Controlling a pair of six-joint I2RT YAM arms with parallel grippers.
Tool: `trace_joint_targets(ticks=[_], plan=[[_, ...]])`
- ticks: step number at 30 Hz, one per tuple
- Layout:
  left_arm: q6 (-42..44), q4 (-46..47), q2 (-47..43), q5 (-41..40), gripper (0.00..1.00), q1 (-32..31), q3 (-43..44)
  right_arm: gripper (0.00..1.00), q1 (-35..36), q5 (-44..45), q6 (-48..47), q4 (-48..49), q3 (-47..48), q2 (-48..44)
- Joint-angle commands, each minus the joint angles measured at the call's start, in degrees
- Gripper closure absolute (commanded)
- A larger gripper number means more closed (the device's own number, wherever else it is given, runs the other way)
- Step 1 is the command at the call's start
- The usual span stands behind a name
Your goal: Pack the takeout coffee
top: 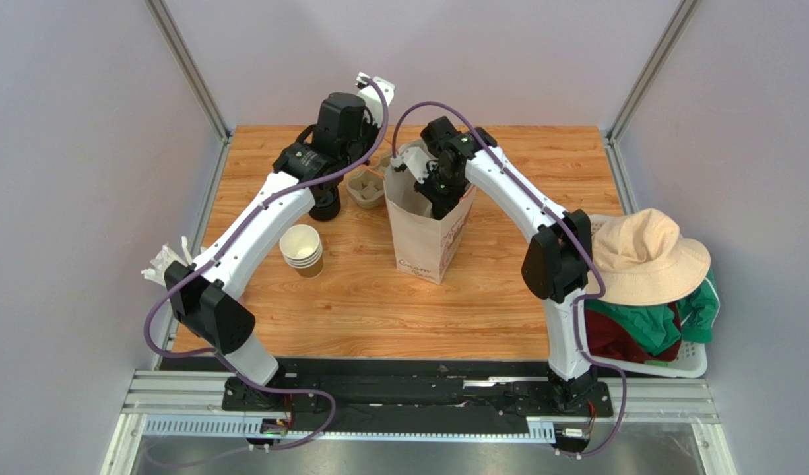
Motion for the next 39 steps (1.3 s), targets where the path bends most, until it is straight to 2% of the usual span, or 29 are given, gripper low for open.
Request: trace_joint_targets(ticks=[1, 12, 13, 14, 16, 17, 20, 28, 33, 37, 39], plan=[[-0.5, 1.6, -2.8, 0.7, 1.00, 0.0, 1.2, 1.00, -0.5, 0.7, 0.7, -1.2, -1.8, 2.6], [-0.7, 1.3, -2.6, 1.5, 1.00, -0.1, 1.3, 1.00, -0.5, 0.4, 0.6, -1.7, -1.5, 2.3], [-0.7, 1.3, -2.7, 1.6, 1.00, -0.1, 1.3, 0.98, -0.5, 0.3, 0.6, -1.9, -0.9, 1.8], [-0.7, 1.3, -2.6, 1.7, 1.00, -0.1, 1.3, 0.88, -0.4, 0.2, 0.6, -1.9, -0.4, 1.3], [-0.6, 1.4, -2.5, 1.7, 1.00, -0.1, 1.2, 0.76, -0.5, -0.2, 0.6, -1.9, 0.2, -0.3], [-0.5, 1.3, -2.6, 1.7, 1.00, -0.1, 1.2, 0.64, -0.5, -0.4, 0.7, -2.1, 1.1, -0.9], [-0.7, 1.3, -2.5, 1.9, 1.00, -0.1, 1.4, 0.51, -0.5, -0.6, 0.8, -2.5, 3.3, -2.4], [-0.8, 1.3, -2.3, 2.3, 1.00, -0.2, 1.3, 0.44, -0.5, -1.7, 1.4, -2.0, 5.2, -6.4], [-0.7, 1.3, -2.2, 2.4, 1.00, -0.4, 1.4, 0.35, -0.5, -3.3, 2.1, -0.6, 4.7, -8.5], [-0.6, 1.3, -2.1, 2.4, 1.00, -0.5, 1.5, 0.23, -0.5, -4.0, 3.2, 0.9, 4.9, -10.6], [-0.5, 1.2, -2.0, 2.4, 1.00, -0.5, 1.5, 0.21, -0.5, -4.3, 3.5, 2.7, 4.4, -11.5]])
